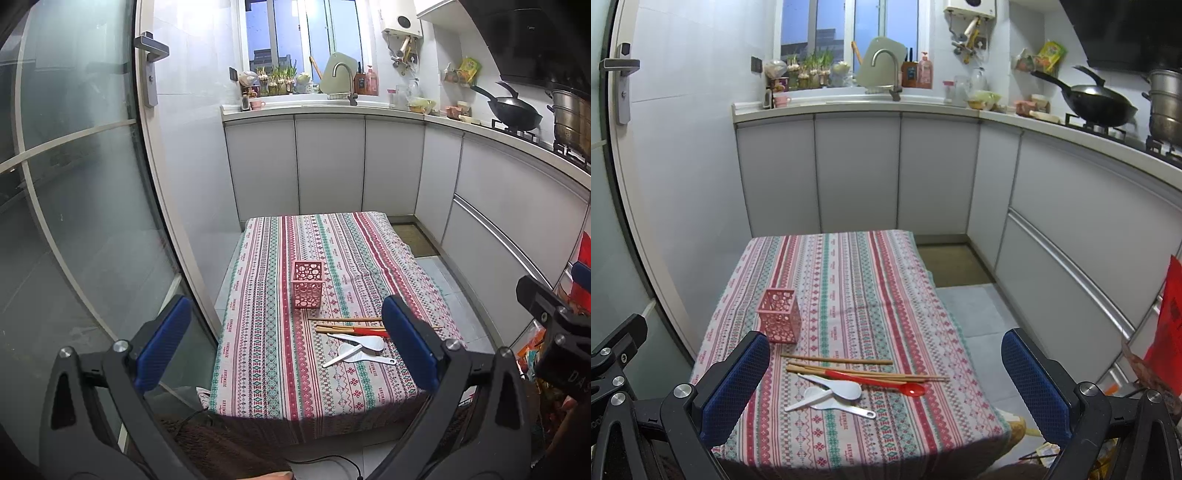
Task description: Organize utensils
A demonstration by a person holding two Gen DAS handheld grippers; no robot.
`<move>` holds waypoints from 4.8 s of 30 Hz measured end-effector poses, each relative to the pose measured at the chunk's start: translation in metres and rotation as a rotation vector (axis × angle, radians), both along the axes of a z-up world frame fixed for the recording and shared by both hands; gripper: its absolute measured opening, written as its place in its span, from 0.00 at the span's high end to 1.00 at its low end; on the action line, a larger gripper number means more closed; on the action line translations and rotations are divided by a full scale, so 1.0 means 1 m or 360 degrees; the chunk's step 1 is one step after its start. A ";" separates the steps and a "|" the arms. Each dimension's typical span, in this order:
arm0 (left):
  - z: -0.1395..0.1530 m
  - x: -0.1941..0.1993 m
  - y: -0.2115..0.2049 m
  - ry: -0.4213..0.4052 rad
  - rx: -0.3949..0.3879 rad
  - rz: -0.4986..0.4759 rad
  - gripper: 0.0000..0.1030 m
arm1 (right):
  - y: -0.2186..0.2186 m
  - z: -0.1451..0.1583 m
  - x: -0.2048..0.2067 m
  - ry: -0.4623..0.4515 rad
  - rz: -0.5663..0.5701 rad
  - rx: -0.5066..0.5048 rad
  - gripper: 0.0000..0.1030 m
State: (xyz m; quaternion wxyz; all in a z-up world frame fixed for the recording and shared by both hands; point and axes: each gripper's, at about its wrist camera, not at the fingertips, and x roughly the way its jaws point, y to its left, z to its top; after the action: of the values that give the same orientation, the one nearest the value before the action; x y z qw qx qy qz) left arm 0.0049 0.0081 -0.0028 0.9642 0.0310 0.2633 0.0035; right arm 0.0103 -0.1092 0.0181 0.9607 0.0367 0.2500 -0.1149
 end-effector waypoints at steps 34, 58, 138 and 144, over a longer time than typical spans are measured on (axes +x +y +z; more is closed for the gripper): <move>0.002 -0.003 0.001 -0.0011 0.0003 -0.0002 0.01 | 0.010 0.000 0.002 -0.0012 0.0013 0.0011 0.00; 0.005 -0.002 0.006 -0.0013 0.0002 0.0006 0.01 | 0.010 0.000 0.003 -0.0011 0.0008 0.0014 0.00; -0.296 0.302 -0.222 0.1226 0.0533 -0.1282 0.69 | -0.212 -0.278 0.251 0.1174 -0.0133 0.0561 0.09; -0.295 0.322 -0.223 0.1211 0.0474 -0.1232 0.82 | -0.221 -0.300 0.253 0.1205 -0.0159 0.0909 0.10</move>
State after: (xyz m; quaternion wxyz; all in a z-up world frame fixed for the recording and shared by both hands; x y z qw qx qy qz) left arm 0.3273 -0.2150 -0.2980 0.7174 0.2603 0.5586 -0.3248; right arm 0.2633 -0.3305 -0.2821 0.7468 0.2669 0.6019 -0.0930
